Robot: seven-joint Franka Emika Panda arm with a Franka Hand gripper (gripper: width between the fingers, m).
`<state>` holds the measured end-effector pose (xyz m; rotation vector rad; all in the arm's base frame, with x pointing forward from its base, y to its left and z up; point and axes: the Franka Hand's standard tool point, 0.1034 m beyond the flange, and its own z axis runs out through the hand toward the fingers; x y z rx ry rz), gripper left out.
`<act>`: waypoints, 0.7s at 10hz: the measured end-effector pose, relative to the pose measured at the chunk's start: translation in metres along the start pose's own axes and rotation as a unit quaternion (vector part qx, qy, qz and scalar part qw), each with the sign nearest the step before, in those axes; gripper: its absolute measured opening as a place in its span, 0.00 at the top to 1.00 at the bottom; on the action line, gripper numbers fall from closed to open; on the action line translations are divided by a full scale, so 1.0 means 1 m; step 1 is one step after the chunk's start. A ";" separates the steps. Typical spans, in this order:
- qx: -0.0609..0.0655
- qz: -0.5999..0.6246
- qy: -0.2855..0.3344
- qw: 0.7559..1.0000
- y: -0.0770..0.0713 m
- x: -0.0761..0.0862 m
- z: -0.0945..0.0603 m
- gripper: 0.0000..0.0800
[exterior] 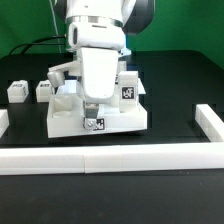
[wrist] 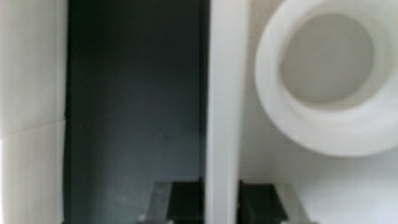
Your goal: Assemble square table
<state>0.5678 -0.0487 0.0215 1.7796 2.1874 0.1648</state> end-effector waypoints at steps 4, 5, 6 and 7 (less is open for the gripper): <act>-0.024 -0.120 0.020 0.992 0.034 0.059 -0.006 0.89; -0.022 -0.153 0.018 0.988 0.031 0.055 -0.005 0.89; -0.022 -0.165 0.018 0.986 0.030 0.056 -0.005 0.89; -0.022 -0.201 0.017 0.979 0.030 0.056 -0.005 0.89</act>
Offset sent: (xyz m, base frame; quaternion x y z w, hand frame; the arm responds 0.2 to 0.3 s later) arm 0.0100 0.0643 0.0127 -0.0375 0.0372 -0.1273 0.9905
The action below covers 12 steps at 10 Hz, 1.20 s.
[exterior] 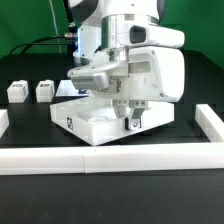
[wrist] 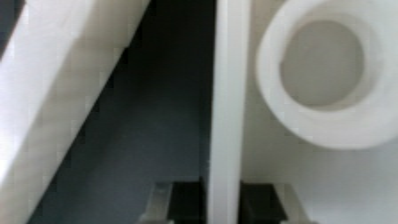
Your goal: Assemble square table
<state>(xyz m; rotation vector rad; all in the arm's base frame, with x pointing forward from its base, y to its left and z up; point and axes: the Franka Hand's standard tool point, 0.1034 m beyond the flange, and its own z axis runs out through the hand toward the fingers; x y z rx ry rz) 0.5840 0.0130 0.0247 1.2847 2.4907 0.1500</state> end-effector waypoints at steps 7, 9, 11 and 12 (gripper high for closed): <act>0.010 -0.276 0.022 0.961 0.040 0.041 -0.001 0.91; 0.011 -0.261 0.022 0.965 0.039 0.041 -0.001 0.91; 0.011 -0.262 0.023 0.965 0.039 0.042 0.000 0.91; 0.010 -0.317 0.030 0.948 0.039 0.045 0.002 0.92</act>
Offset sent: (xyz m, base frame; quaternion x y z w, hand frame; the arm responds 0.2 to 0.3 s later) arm 0.0275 0.0969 0.0008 -0.0226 0.0740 -0.2886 0.9543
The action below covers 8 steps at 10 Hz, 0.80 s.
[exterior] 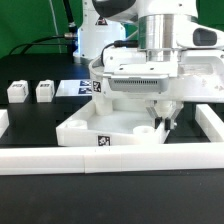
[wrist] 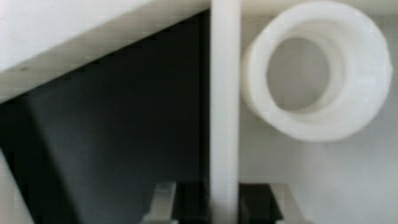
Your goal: Assemble square table
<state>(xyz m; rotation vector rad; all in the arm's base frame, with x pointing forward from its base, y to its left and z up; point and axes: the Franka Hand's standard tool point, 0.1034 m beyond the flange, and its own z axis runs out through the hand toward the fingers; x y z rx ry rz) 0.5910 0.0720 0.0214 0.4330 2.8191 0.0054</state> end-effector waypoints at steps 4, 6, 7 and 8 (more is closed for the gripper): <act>0.007 -0.115 0.047 0.992 0.028 -0.003 0.008 0.92; 0.007 -0.114 0.047 0.992 0.028 -0.003 0.008 0.92; 0.007 -0.114 0.047 0.992 0.028 -0.003 0.008 0.92; 0.007 -0.113 0.047 0.992 0.029 -0.003 0.008 0.92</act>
Offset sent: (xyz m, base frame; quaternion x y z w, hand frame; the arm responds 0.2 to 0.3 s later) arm 0.0000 0.0000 0.0000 0.0000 0.0000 0.0000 1.0000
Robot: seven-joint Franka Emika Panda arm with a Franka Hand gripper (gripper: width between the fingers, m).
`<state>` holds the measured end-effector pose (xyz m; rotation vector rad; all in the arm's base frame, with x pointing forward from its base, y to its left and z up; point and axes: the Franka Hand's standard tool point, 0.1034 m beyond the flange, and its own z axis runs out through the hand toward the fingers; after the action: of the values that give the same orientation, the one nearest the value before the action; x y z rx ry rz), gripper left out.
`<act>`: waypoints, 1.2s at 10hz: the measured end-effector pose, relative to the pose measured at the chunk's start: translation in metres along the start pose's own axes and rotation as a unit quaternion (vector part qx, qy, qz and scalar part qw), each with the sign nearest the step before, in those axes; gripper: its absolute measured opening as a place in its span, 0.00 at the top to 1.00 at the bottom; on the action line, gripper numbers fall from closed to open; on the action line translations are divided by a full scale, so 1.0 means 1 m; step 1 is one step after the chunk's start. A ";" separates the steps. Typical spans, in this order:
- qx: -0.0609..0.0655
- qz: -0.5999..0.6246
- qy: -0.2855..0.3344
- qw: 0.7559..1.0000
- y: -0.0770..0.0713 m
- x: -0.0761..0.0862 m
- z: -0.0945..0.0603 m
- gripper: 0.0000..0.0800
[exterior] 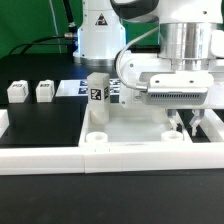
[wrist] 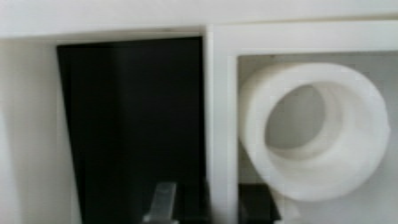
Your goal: Assemble square table
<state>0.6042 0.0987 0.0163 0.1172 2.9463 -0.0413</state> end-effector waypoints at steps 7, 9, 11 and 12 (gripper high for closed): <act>-0.002 -0.020 0.009 1.000 0.024 0.001 0.000 0.92; 0.001 -0.019 0.010 1.000 0.021 0.001 0.001 0.82; 0.012 -0.010 0.016 1.000 0.008 0.002 0.004 0.65; 0.015 -0.007 0.015 1.000 0.002 0.000 0.004 0.39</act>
Offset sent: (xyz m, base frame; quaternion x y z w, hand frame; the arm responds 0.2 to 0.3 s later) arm 0.0070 0.0227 0.0029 -0.0172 0.0247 -0.0170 0.9994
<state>0.6048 0.1011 0.0119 0.1029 2.9777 -0.0873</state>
